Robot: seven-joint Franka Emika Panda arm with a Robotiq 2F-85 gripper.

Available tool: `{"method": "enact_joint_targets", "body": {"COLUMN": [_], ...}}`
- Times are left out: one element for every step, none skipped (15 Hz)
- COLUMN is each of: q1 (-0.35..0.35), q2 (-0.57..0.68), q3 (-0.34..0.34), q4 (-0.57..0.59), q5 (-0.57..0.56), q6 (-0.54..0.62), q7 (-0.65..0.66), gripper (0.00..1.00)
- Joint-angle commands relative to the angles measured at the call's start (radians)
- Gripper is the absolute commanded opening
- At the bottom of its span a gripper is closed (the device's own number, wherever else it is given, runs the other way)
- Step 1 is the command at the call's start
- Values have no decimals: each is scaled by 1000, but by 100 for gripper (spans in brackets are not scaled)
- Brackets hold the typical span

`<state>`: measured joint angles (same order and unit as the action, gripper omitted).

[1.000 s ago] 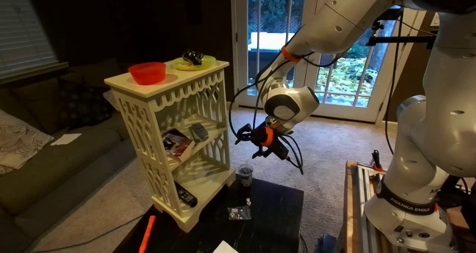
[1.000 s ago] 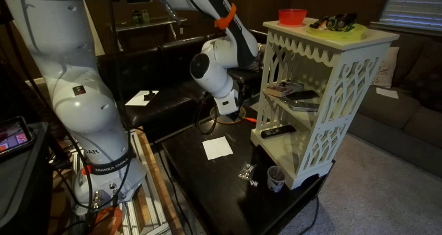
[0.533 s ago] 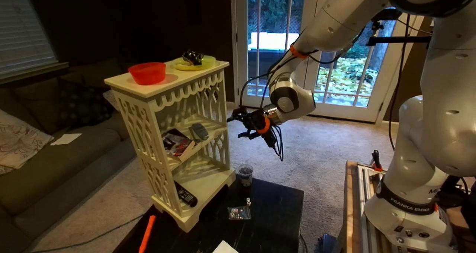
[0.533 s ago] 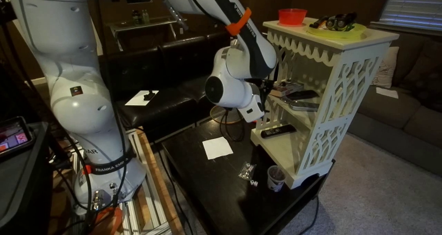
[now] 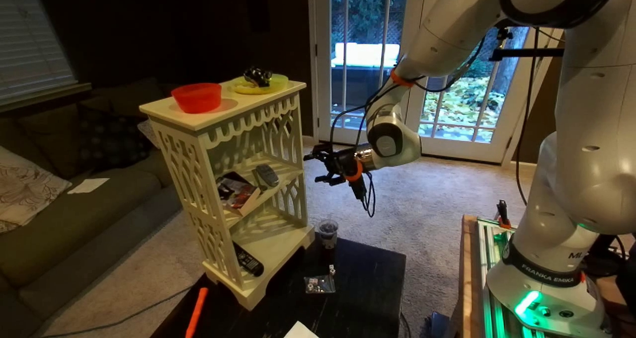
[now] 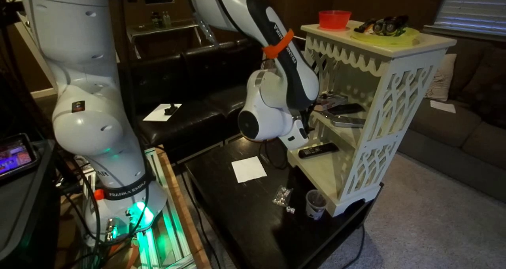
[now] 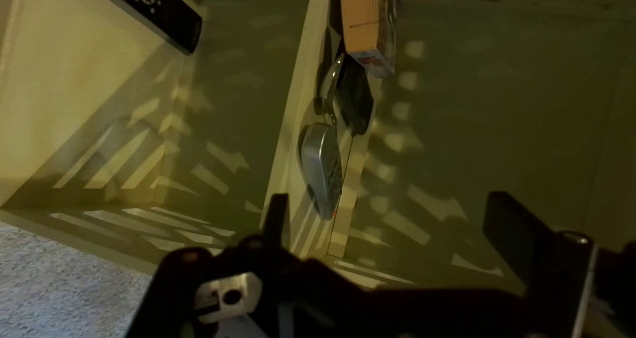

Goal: Put the blue book on top of the orange bowl.

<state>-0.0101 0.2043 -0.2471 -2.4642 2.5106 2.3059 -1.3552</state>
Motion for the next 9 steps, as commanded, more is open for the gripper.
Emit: {"method": "enact_joint_targets", "body": {"q1": [-23, -23, -21, 9, -24, -21, -20, -22, -27], "q2": [-20, -20, -21, -10, -1, 0, 0, 0, 0], "q3": [23, 26, 29, 67, 36, 46, 49, 47, 44], "q4": [-9, -5, -7, -21, -1, -3, -3, -3, -3], "q5": [-3, -2, -2, -3, -3, -3, -3, -3, -3], "q6": [29, 45, 46, 40, 23, 23, 23, 23, 23], "q7": [22, 30, 33, 53, 20, 22, 22, 22, 21], "gripper": [100, 100, 100, 100, 100, 100, 100, 100, 100]}}
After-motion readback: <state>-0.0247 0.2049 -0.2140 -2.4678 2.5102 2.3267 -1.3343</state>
